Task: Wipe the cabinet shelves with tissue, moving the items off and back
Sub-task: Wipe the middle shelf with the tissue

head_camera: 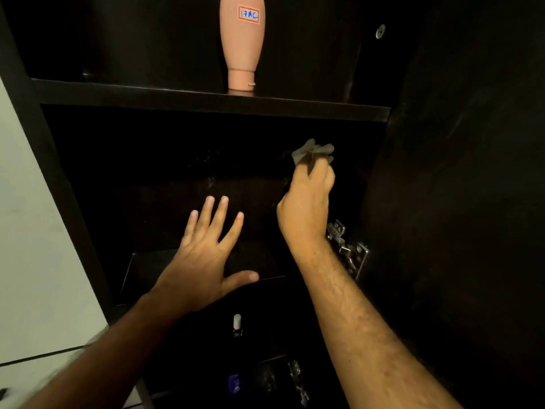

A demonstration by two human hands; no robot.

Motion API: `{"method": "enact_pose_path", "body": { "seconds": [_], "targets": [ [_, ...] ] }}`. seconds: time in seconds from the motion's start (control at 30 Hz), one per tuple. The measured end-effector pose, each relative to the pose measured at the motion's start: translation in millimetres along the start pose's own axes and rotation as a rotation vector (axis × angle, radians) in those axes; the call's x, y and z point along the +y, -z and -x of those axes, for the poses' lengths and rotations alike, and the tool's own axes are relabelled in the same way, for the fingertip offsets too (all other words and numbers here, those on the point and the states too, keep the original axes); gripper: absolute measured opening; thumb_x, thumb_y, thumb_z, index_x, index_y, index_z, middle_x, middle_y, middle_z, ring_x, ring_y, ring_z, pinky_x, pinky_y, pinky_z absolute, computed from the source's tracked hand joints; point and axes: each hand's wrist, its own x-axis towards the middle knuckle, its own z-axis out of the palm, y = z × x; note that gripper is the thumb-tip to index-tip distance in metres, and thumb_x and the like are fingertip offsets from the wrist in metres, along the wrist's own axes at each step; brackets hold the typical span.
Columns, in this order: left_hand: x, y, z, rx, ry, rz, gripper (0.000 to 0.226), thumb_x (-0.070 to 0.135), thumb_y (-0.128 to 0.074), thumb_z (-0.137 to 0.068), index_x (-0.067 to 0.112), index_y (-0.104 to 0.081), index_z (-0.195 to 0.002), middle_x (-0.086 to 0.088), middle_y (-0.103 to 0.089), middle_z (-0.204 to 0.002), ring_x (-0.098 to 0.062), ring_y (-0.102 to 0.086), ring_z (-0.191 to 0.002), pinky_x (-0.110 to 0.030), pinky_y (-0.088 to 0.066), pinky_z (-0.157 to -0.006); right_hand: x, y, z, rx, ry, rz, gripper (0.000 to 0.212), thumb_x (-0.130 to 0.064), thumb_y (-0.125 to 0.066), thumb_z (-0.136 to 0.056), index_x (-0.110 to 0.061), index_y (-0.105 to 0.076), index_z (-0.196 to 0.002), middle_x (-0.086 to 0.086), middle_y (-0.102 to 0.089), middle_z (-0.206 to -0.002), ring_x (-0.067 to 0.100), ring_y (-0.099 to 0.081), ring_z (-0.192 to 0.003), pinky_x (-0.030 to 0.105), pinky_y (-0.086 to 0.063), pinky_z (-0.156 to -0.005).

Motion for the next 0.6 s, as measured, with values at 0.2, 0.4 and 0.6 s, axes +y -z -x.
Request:
{"method": "enact_pose_path", "body": {
  "seconds": [0.2,0.4,0.6],
  "targets": [
    [-0.3,-2.5,1.3,-0.003,-0.005,0.046,0.105,0.090,-0.018,-0.078,0.018,0.002,-0.152,-0.015,0.013,-0.161,-0.029,0.025,-0.146,-0.055,0.001,-0.118,-4.7,-19.9,28.6,-0.275,-0.153,-0.121,0.089,0.006,-0.053,-0.080,-0.001,0.000,-0.152,0.021,0.005,-0.159,0.032,0.011,-0.148,0.041,-0.018,-0.121],
    [-0.9,-2.5,1.2,-0.005,0.000,0.041,0.108,0.093,-0.011,-0.075,0.019,0.004,-0.152,-0.014,0.018,-0.160,-0.028,0.029,-0.144,-0.052,0.006,-0.117,7.4,-24.6,46.0,-0.445,-0.307,-0.207,0.088,0.003,-0.046,-0.084,0.001,0.011,-0.150,0.021,0.020,-0.158,0.031,0.021,-0.146,0.040,0.000,-0.122],
    [0.5,-1.2,0.3,-0.024,0.003,0.039,0.110,0.094,-0.008,-0.073,0.018,0.003,-0.152,-0.014,0.019,-0.160,-0.028,0.030,-0.144,-0.053,0.005,-0.117,12.8,-18.0,51.5,-0.722,-0.389,-0.043,0.084,-0.011,-0.051,-0.087,0.008,0.002,-0.149,0.029,-0.005,-0.157,0.036,-0.005,-0.148,0.044,-0.007,-0.122]
  ]
}}
